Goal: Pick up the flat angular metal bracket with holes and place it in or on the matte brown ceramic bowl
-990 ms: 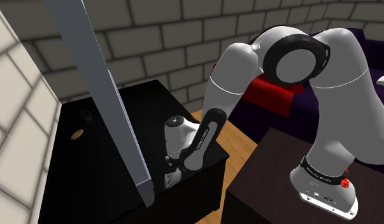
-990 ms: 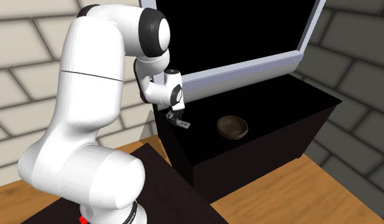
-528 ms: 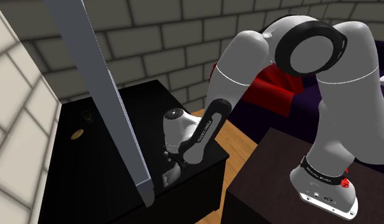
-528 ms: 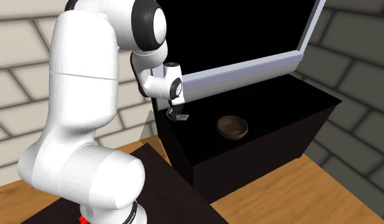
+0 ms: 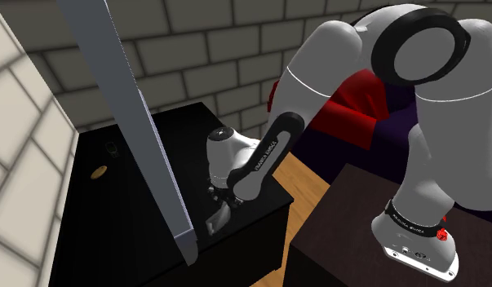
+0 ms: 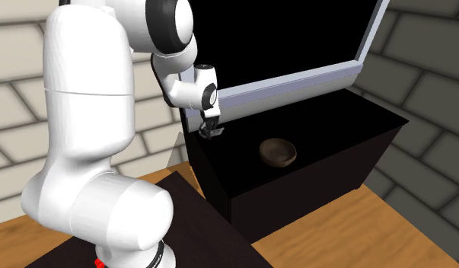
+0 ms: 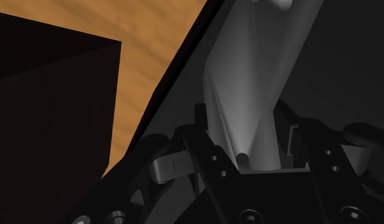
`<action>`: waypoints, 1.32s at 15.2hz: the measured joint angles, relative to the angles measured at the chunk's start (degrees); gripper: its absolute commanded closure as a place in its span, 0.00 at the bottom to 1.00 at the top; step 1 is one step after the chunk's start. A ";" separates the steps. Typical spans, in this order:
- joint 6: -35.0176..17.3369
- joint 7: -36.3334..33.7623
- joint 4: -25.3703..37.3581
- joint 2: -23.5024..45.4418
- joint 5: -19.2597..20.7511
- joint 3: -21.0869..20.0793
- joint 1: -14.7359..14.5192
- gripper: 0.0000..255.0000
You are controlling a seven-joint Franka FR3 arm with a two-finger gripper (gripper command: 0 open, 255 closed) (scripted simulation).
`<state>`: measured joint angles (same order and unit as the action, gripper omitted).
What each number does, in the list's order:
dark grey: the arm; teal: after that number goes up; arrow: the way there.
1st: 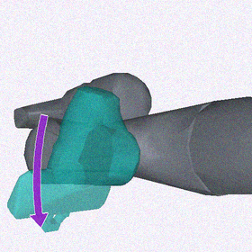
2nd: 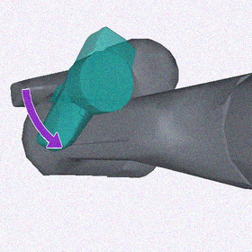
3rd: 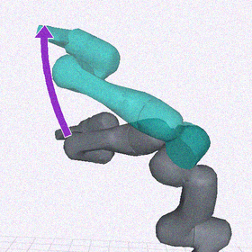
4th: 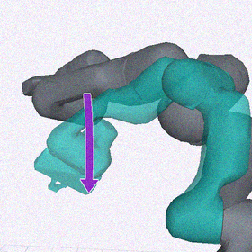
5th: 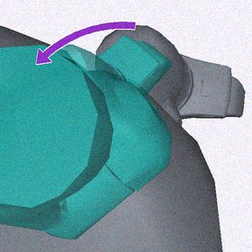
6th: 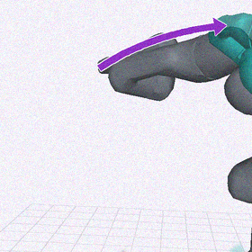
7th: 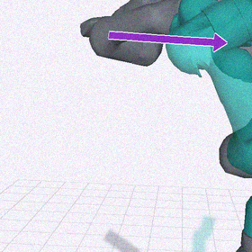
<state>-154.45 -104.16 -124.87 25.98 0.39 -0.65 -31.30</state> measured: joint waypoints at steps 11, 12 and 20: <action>4.61 5.90 0.13 -4.44 -1.19 0.61 4.40 1.00; 5.15 7.37 1.08 -4.00 -1.48 0.77 5.50 1.00; 7.70 19.11 6.66 -0.82 -3.56 2.12 14.36 1.00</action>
<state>-146.76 -85.05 -118.21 25.16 -3.17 1.47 -16.94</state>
